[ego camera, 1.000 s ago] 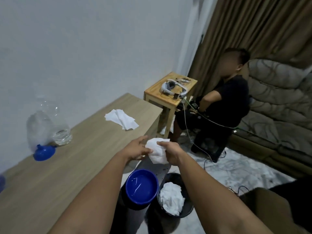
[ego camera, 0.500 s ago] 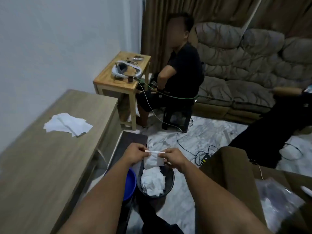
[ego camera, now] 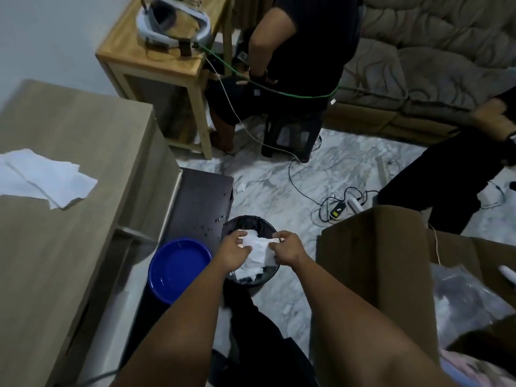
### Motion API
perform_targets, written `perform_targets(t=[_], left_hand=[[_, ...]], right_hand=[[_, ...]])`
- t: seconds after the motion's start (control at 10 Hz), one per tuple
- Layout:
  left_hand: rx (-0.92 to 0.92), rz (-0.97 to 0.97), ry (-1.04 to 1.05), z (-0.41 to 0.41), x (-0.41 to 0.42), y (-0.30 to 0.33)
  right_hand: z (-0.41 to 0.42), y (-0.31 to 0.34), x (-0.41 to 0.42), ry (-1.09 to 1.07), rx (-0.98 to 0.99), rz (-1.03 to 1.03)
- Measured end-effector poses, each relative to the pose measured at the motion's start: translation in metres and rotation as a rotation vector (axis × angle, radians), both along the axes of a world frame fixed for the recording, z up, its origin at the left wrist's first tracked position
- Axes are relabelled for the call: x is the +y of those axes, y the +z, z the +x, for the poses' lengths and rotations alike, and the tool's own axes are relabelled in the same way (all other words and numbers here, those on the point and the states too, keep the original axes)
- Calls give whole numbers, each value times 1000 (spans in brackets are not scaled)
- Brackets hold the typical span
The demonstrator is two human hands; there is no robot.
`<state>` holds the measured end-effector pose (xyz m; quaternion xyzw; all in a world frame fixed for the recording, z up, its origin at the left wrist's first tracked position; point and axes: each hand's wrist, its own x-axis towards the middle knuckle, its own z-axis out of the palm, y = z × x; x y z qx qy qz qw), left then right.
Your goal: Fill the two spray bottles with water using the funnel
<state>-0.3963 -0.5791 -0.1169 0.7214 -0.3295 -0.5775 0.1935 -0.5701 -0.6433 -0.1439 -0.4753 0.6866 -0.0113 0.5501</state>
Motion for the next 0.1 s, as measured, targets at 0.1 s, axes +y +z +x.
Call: perform_targets(t=[0.1], left_hand=[[-60,34,-32,-4,-9,-15]], right_hand=[[8,-9,-10,83,82,-65]])
